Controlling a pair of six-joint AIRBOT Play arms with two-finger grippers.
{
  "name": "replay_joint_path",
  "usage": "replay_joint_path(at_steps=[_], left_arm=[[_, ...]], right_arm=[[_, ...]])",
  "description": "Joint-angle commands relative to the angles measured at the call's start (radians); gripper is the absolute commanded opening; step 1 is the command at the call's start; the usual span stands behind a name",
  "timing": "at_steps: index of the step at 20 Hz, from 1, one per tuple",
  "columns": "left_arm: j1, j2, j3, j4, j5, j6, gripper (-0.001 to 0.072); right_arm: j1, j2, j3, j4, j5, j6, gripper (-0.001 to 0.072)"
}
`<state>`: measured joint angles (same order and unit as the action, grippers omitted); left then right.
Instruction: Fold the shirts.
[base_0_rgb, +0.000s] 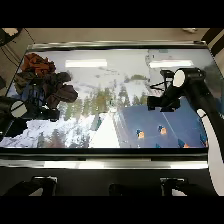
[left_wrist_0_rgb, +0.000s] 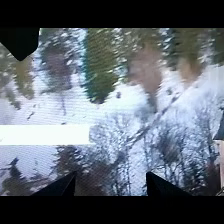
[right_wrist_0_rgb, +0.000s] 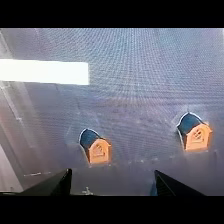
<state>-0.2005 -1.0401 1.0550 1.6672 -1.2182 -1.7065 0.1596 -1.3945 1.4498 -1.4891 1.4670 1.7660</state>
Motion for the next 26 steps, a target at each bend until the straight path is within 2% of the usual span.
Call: replay_joint_path(at_steps=[1, 13, 16, 22, 23, 24, 25, 26], left_arm=[[0.000, 0.000, 0.000, 0.000, 0.000, 0.000, 0.0533], [0.000, 0.000, 0.000, 0.000, 0.000, 0.000, 0.0533], [0.000, 0.000, -0.003, 0.000, 0.020, 0.000, 0.0533], [0.000, -0.007, -0.011, -0.001, 0.415, -0.001, 0.0533], [0.000, -0.006, -0.010, -0.044, 0.480, -0.029, 0.0533], [0.000, -0.006, -0.010, -0.119, 0.529, -0.057, 0.0533], [-0.005, -0.006, -0.008, -0.178, 0.565, -0.056, 0.0533], [-0.012, -0.006, -0.006, -0.212, 0.605, -0.056, 0.0533]], right_arm=[[0.000, 0.000, 0.000, 0.000, 0.000, 0.000, 0.0604], [0.000, 0.000, 0.000, 0.000, 0.000, 0.000, 0.0604], [0.000, -0.001, 0.000, 0.000, -0.122, 0.008, 0.0604], [0.000, -0.001, 0.000, 0.000, -0.378, 0.007, 0.0606], [0.000, -0.001, 0.000, 0.000, -0.413, 0.007, 0.0608], [0.000, -0.001, 0.000, 0.000, -0.439, 0.008, 0.0637], [0.000, -0.001, 0.000, 0.000, -0.442, 0.007, 0.0698], [0.000, -0.002, 0.000, 0.000, -0.444, 0.007, 0.0698]])
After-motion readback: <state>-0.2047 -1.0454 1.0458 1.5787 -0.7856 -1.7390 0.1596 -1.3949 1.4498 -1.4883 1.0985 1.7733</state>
